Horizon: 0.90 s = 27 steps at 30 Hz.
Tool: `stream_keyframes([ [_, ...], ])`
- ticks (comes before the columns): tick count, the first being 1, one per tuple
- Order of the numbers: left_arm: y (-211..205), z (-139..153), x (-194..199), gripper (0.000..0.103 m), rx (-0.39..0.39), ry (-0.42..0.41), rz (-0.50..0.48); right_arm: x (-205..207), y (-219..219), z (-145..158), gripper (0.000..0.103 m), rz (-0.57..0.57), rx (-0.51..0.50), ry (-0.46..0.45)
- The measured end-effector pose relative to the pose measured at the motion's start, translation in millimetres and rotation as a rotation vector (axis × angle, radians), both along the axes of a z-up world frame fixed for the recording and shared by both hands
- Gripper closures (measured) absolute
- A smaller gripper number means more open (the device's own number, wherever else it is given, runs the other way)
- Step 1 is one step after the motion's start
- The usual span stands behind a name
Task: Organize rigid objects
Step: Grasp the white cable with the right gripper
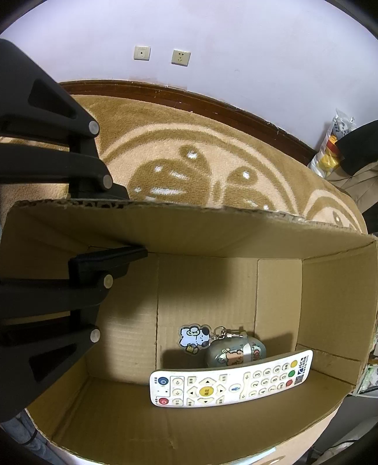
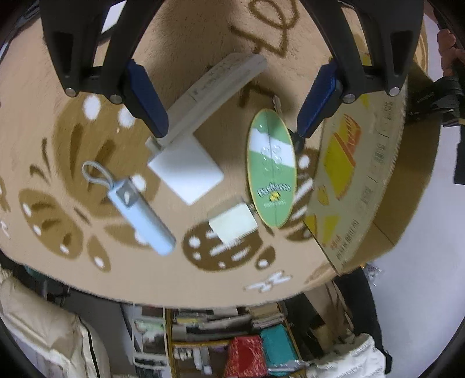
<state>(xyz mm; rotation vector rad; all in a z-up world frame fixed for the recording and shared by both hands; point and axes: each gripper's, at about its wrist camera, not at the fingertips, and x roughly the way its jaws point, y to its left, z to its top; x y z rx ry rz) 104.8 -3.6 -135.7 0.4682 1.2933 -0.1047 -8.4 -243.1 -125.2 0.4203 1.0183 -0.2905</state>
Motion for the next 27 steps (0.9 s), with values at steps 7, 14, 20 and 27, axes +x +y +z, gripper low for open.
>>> stream_keyframes([
  [7, 0, -2, -1, 0.085, -0.005, 0.01, 0.002, 1, -7, -19, 0.009, -0.03, 0.073, 0.041],
  [14, 0, 1, -4, 0.088, -0.017, 0.006, -0.003, 3, -12, -27, 0.011, -0.078, 0.093, 0.065],
  [20, -3, 6, -8, 0.089, -0.016, -0.009, -0.015, 2, -17, -40, 0.033, -0.106, 0.14, 0.107],
  [27, -1, 7, -8, 0.089, -0.026, -0.003, -0.006, -1, -21, -48, 0.083, -0.111, 0.18, 0.142],
])
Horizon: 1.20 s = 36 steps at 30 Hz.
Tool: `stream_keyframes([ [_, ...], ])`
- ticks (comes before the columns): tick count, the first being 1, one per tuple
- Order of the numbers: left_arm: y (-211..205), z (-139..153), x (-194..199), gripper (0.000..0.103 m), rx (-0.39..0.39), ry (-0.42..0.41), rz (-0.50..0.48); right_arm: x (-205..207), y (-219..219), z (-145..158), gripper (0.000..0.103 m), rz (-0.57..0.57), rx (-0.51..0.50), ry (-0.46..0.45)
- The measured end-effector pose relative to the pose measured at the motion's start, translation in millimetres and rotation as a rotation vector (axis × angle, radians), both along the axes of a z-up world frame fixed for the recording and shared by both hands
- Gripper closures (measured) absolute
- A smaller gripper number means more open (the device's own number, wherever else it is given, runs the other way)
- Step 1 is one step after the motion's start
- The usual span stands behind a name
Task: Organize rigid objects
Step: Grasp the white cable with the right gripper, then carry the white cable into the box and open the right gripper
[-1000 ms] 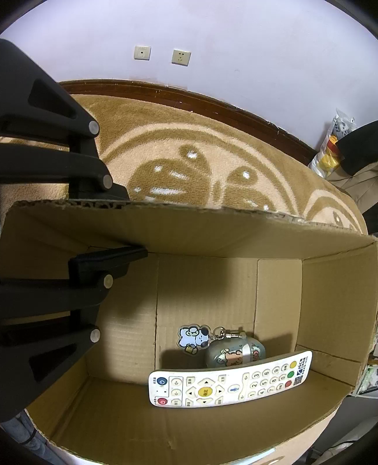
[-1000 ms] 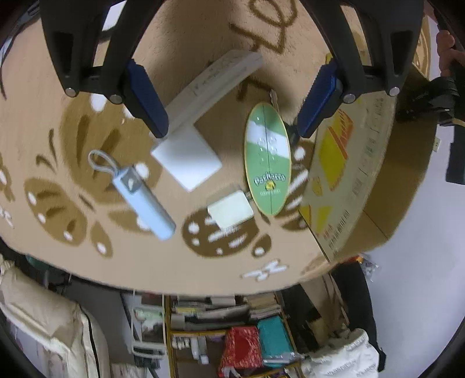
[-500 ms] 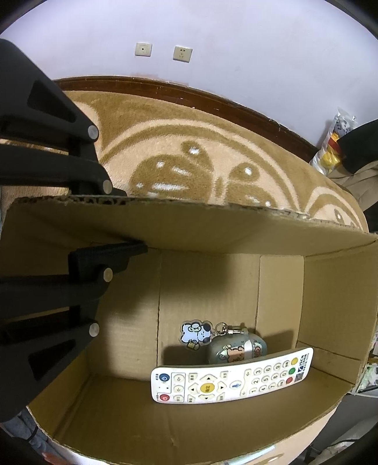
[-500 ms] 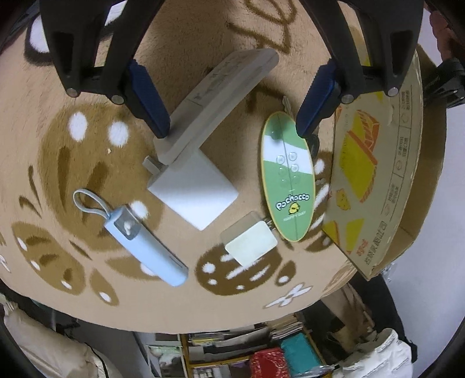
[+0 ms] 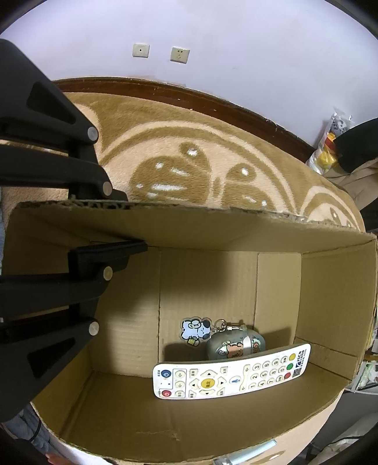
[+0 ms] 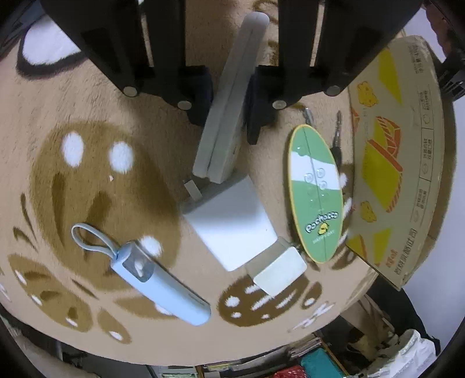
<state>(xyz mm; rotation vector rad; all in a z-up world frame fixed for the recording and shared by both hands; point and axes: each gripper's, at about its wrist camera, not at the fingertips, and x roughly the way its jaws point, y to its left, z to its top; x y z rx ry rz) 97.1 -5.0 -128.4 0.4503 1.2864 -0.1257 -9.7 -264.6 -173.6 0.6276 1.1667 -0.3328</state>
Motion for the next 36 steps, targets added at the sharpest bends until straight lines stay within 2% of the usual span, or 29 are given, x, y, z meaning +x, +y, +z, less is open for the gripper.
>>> stream_keyframes([
  [3, 0, 0, 0, 0.089, 0.004, -0.005, -0.004, -2, 4, 12, 0.088, 0.013, -0.026, -0.035],
  [10, -1, -1, -2, 0.089, 0.009, -0.011, -0.012, -2, 12, 52, 0.088, 0.048, -0.108, -0.193],
  [21, -1, 0, -5, 0.089, 0.007, -0.015, -0.013, 13, 26, 93, 0.088, 0.1, -0.103, -0.378],
  [30, 1, 1, -5, 0.088, -0.003, -0.013, -0.004, 38, 60, 148, 0.088, 0.247, -0.209, -0.564],
  [36, 1, 2, -6, 0.088, 0.001, -0.017, -0.005, 37, 81, 160, 0.088, 0.303, -0.164, -0.628],
])
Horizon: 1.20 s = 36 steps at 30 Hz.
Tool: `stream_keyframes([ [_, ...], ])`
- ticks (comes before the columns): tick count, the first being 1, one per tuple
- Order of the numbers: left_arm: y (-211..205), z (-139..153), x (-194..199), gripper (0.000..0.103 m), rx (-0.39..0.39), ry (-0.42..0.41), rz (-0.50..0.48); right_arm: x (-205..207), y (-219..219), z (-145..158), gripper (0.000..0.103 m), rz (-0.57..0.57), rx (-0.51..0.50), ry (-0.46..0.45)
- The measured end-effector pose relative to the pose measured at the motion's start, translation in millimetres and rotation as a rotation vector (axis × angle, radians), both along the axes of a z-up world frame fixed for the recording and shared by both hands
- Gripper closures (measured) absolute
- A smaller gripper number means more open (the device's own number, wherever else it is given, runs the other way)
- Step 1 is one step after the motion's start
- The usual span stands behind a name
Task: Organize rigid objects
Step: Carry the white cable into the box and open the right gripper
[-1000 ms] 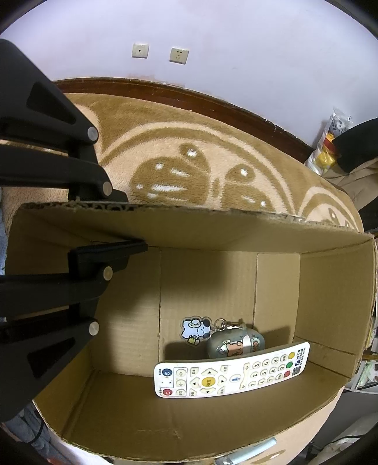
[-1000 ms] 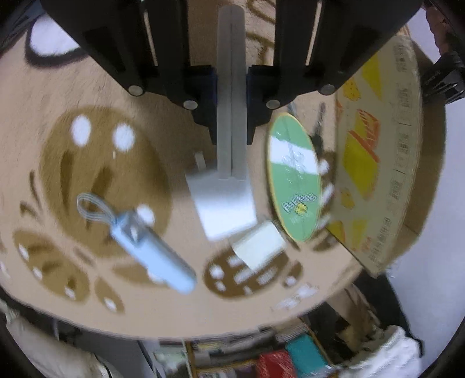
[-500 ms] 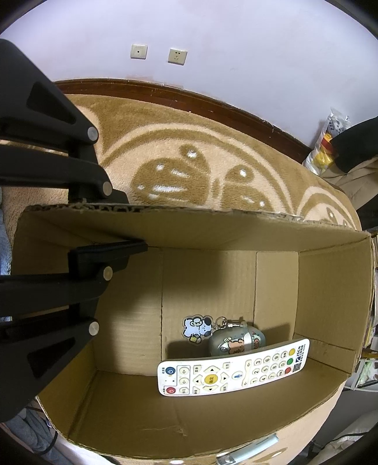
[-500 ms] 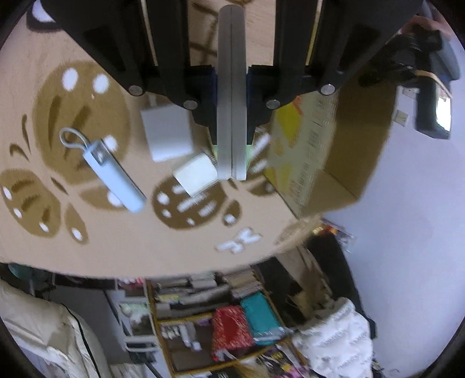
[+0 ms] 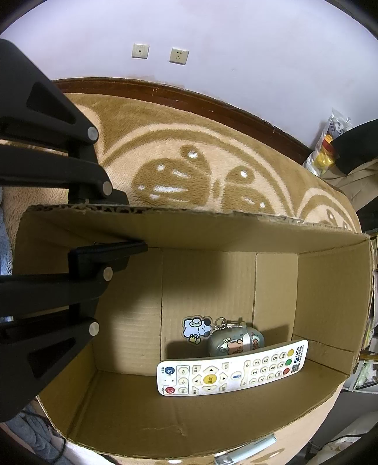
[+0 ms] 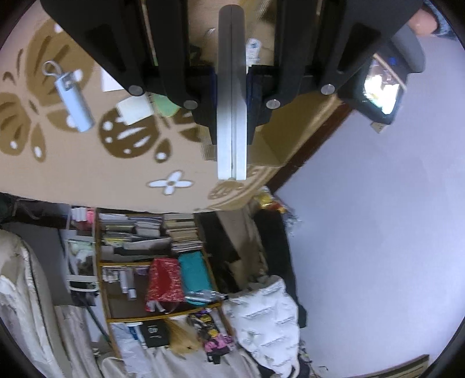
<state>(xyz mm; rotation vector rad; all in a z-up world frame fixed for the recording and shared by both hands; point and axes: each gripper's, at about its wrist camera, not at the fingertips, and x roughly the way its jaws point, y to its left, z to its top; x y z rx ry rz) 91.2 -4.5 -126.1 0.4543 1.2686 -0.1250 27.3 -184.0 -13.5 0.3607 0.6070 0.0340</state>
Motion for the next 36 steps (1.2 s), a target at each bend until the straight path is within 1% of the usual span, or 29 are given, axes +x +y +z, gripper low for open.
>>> stream_keyframes([
  [3, 0, 0, -1, 0.088, 0.0, -0.001, 0.0, 5, 17, 0, 0.088, 0.049, 0.016, 0.005],
  [6, 0, 0, -1, 0.088, -0.002, -0.001, 0.001, 2, 29, -10, 0.088, 0.071, 0.004, 0.024],
  [12, 1, 3, -1, 0.088, -0.008, -0.003, 0.005, 9, 50, -37, 0.088, 0.097, -0.011, 0.113],
  [16, 2, 4, -1, 0.088, -0.011, -0.004, 0.006, 13, 59, -51, 0.088, 0.123, -0.033, 0.155],
  [19, 3, 4, 0, 0.087, -0.013, -0.003, 0.009, 15, 60, -58, 0.088, 0.117, -0.042, 0.179],
  [21, 4, 5, 0, 0.087, -0.02, -0.001, 0.013, 15, 59, -62, 0.088, 0.118, -0.039, 0.184],
  [24, 5, 6, 0, 0.087, -0.021, -0.006, 0.014, 17, 58, -64, 0.084, 0.108, -0.038, 0.181],
  [27, 6, 5, 1, 0.087, -0.03, 0.0, 0.015, 15, 54, -60, 0.084, 0.095, -0.033, 0.16],
  [30, 7, 5, 2, 0.087, -0.026, -0.001, 0.018, 15, 54, -54, 0.083, 0.093, -0.056, 0.154],
  [31, 7, 5, 2, 0.087, -0.025, -0.004, 0.018, 14, 54, -51, 0.081, 0.088, -0.065, 0.147],
  [33, 7, 4, 2, 0.087, -0.024, -0.003, 0.019, 12, 53, -45, 0.071, 0.085, -0.075, 0.132],
  [35, 7, 4, 2, 0.087, -0.021, -0.005, 0.018, 11, 50, -38, 0.054, 0.079, -0.09, 0.116],
  [36, 7, 4, 2, 0.087, -0.02, -0.005, 0.018, 11, 48, -36, 0.052, 0.071, -0.1, 0.111],
])
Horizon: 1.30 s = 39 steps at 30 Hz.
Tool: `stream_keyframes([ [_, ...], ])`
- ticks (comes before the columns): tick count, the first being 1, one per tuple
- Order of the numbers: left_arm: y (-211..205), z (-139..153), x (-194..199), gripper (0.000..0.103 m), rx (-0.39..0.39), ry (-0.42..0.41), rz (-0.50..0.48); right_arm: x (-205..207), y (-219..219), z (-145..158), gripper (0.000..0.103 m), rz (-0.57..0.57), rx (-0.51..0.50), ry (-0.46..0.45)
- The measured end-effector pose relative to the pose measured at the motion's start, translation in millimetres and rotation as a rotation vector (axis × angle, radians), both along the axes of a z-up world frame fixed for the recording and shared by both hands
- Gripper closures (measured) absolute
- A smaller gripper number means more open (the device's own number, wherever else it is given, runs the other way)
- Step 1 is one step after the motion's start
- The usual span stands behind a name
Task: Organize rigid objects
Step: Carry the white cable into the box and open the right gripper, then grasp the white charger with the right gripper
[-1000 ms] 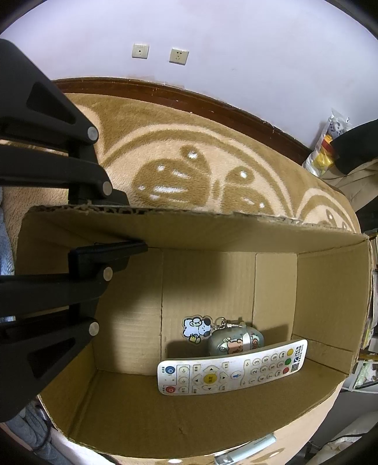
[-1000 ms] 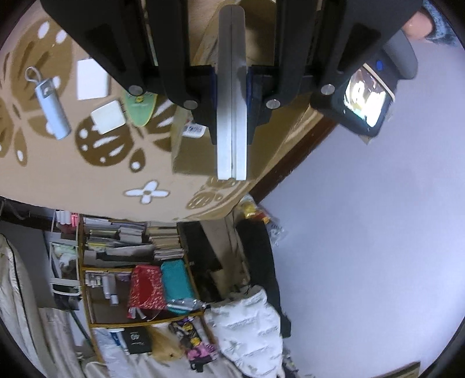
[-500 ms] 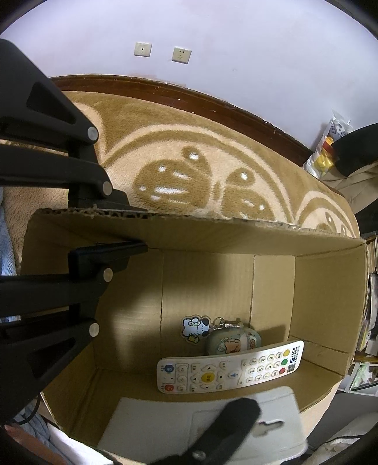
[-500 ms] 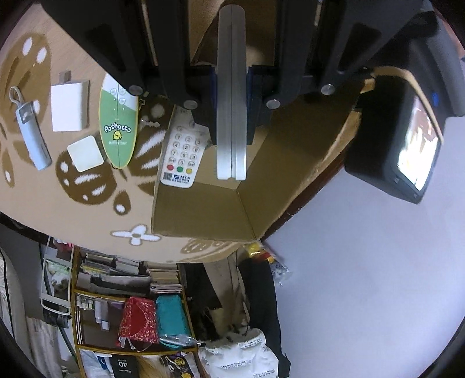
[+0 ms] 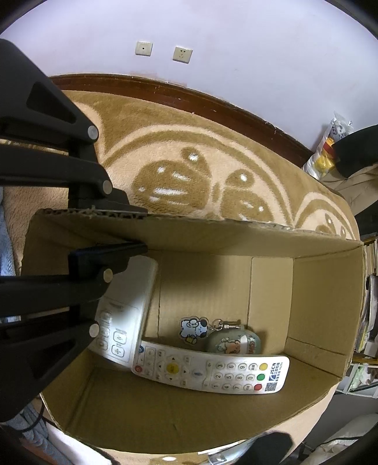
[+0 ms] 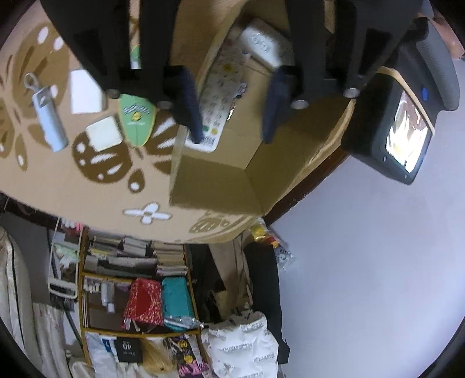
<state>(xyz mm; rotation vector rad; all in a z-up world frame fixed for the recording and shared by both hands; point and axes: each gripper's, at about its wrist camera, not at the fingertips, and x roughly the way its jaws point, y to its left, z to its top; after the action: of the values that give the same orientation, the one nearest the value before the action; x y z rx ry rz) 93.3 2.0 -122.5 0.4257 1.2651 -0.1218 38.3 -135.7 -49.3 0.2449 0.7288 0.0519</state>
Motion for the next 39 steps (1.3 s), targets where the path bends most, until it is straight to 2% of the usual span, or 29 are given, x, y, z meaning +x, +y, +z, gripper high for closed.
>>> stream_keyframes([
  [3, 0, -1, -1, 0.087, 0.001, -0.001, 0.0, -1, -11, 7, 0.041, -0.033, -0.024, -0.014],
  [5, 0, -1, -1, 0.086, 0.002, -0.001, -0.001, -2, -19, 9, 0.026, -0.059, -0.027, -0.021],
  [6, -1, 0, -1, 0.086, 0.002, -0.002, -0.001, -2, -24, 10, 0.022, -0.074, -0.028, -0.022],
  [8, -1, 0, -1, 0.086, 0.004, -0.003, -0.002, -5, -34, 11, 0.002, -0.113, -0.028, -0.036],
  [9, -1, 0, -2, 0.086, 0.005, -0.003, -0.003, -5, -38, 10, 0.0, -0.127, -0.029, -0.037],
  [12, -1, 0, -2, 0.086, 0.005, -0.003, -0.002, -4, -50, 6, 0.0, -0.158, -0.033, -0.03],
  [24, -1, 0, -2, 0.086, 0.006, -0.003, -0.003, 0, -93, -36, 0.0, -0.259, -0.062, 0.114],
  [36, -2, -1, -2, 0.085, 0.012, -0.005, -0.005, 2, -133, -87, 0.0, -0.36, 0.029, 0.253],
  [39, -2, -2, -2, 0.085, 0.011, -0.004, -0.004, 3, -135, -96, 0.007, -0.362, 0.028, 0.285],
])
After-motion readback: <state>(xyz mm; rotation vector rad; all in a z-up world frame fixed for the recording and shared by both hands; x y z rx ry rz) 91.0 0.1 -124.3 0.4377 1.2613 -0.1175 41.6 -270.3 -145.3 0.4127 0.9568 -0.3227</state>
